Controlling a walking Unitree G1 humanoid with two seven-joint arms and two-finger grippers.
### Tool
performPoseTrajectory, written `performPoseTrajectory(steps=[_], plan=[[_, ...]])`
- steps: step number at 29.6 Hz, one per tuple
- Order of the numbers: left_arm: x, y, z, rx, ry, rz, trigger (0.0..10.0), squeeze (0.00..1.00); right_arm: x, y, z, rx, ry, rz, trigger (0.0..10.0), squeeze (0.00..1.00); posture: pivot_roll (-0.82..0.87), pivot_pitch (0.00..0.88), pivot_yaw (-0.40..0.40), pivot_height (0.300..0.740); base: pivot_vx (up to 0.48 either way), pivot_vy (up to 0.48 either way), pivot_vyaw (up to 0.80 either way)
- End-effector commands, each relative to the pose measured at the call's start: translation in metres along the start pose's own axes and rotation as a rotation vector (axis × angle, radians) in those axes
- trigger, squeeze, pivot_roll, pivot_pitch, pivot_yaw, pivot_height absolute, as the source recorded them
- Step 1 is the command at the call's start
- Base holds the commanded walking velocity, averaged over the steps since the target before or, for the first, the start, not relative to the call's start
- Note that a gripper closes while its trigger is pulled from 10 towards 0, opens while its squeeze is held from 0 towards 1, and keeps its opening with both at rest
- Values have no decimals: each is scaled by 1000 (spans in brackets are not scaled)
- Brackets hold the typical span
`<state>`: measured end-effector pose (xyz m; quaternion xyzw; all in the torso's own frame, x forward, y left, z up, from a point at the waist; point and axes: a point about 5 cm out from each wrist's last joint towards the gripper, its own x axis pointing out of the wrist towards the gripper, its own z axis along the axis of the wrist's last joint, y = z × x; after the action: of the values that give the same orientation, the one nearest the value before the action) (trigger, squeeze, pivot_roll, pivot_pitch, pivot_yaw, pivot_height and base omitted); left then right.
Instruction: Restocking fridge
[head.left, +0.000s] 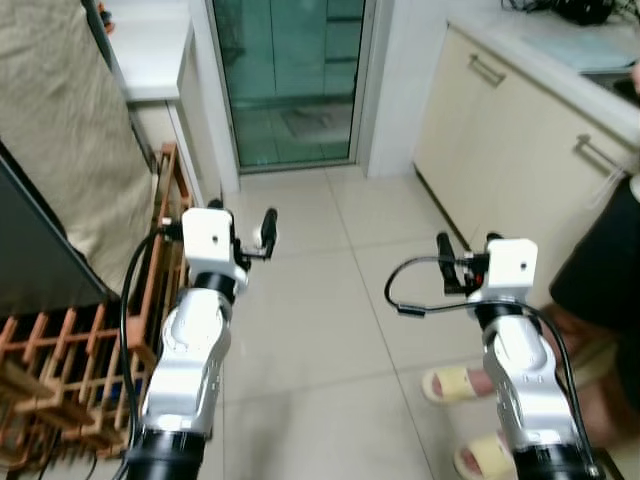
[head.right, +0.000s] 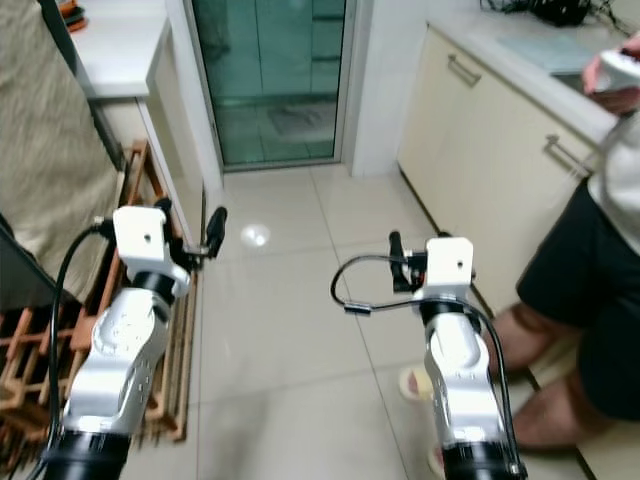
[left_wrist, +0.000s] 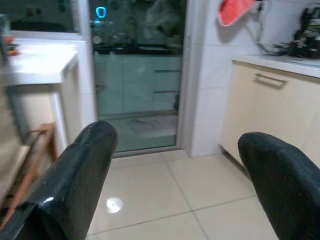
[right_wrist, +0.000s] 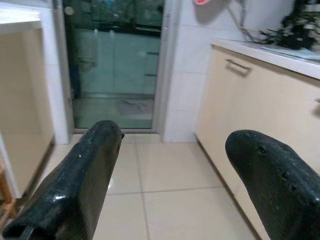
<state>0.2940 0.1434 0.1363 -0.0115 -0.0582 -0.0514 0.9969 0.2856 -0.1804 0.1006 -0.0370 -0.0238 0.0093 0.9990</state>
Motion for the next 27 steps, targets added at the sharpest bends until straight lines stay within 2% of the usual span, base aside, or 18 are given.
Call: performPoseTrajectory(steps=[1, 13, 20, 27], plan=[[-2, 14, -3, 1, 18, 52, 10000, 0, 2, 10, 3, 11, -11, 33, 10000, 0, -97, 0, 2, 740, 0, 0, 0], [-7, 25, 1, -43, 0, 113, 10000, 0, -1, 12, 6, 21, -27, 58, 10000, 0, -100, 0, 1, 740, 0, 0, 0], [-5, 20, 5, -23, -21, 89, 10000, 0, 2, 15, 7, 21, -21, 97, 10000, 0, -95, 0, -2, 740, 0, 0, 688], [-6, 22, 6, -35, -24, 91, 10000, 0, 4, 11, 5, 47, -6, 98, 10000, 0, -89, 0, -3, 740, 0, 0, 609]])
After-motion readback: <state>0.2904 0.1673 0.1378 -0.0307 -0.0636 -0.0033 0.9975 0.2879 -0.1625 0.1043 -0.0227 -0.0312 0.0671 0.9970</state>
